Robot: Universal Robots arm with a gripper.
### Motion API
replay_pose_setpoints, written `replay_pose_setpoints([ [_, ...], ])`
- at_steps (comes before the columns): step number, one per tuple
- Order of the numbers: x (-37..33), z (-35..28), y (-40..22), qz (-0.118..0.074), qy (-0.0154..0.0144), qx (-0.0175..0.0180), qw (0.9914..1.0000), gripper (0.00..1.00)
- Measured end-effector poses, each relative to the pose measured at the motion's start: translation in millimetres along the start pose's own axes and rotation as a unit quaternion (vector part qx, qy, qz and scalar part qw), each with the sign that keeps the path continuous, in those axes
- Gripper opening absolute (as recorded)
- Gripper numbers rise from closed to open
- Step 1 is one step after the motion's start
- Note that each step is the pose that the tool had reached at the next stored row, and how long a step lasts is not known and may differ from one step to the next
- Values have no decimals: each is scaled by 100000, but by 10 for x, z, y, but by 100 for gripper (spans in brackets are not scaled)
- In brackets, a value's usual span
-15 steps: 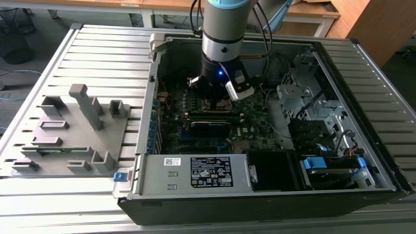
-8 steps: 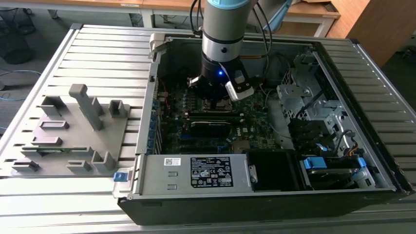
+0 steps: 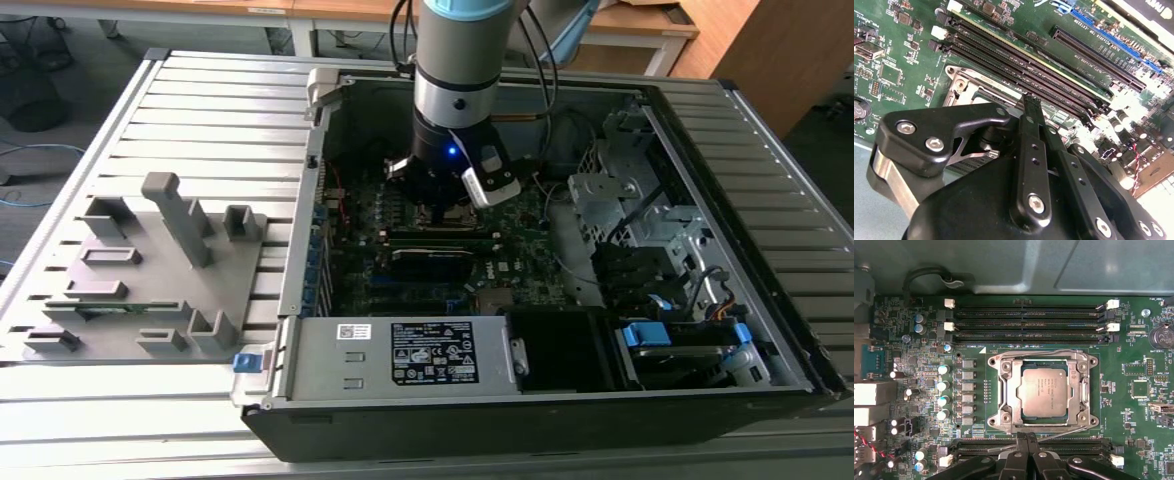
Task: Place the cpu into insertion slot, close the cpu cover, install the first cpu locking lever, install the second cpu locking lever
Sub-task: 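Install the second cpu locking lever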
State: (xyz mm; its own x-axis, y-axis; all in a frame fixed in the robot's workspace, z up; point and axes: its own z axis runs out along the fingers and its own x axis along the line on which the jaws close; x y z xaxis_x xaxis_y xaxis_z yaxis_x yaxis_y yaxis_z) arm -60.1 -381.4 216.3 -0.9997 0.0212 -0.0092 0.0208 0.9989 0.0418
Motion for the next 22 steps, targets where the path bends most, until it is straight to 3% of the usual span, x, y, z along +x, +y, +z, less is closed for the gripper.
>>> replay_pose_setpoints([
  [22,3,28,-1,-2,0,0,100000,11],
])
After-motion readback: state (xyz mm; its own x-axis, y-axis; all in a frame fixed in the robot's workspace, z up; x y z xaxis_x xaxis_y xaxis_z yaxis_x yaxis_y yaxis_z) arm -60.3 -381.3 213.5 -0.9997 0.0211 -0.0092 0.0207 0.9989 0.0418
